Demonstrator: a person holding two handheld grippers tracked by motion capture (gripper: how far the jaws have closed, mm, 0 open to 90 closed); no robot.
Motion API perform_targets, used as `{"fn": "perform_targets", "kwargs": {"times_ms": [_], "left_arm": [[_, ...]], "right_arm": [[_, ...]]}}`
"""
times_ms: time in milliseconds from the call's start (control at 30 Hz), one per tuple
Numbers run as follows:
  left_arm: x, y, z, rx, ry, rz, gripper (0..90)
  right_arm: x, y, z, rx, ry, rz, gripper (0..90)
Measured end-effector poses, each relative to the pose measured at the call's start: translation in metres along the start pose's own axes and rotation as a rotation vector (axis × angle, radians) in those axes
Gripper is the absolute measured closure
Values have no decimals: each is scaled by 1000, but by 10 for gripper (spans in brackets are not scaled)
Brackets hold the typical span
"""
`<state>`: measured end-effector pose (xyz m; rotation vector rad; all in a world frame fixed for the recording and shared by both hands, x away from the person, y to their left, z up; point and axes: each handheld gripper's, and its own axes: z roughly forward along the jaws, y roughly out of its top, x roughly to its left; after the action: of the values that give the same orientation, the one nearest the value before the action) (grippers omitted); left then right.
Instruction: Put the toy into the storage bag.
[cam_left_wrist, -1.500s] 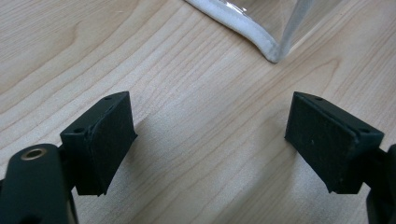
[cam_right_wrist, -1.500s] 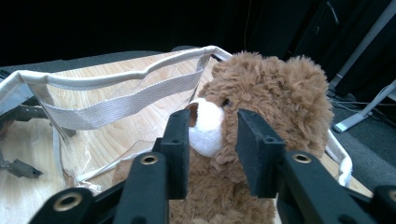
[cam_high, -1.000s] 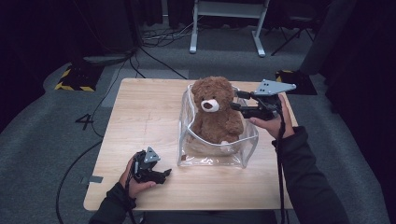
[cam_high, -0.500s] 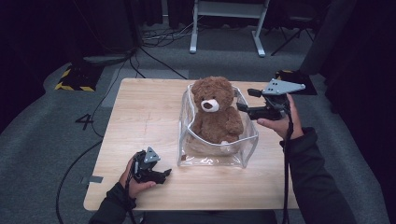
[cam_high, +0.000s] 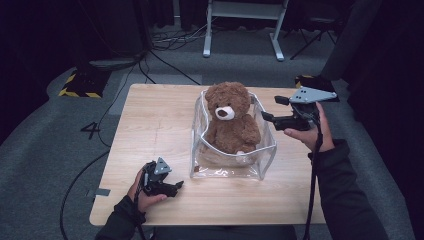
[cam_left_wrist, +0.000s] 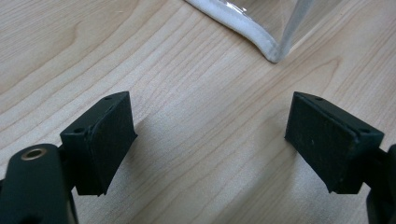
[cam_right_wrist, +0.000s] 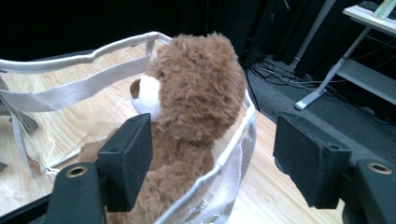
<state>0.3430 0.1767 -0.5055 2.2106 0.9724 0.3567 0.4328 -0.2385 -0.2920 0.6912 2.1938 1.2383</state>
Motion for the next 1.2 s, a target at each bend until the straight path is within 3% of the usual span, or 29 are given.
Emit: {"fn": "perform_targets", "kwargs": {"times_ms": [800,1200], "left_arm": [[0,0,0,1,0,1,158],[0,0,0,0,0,0,158]], "right_arm": [[-2,-17,-17,67,-63,-44,268],[-6,-31,-22,91,-83,-44,272]]}}
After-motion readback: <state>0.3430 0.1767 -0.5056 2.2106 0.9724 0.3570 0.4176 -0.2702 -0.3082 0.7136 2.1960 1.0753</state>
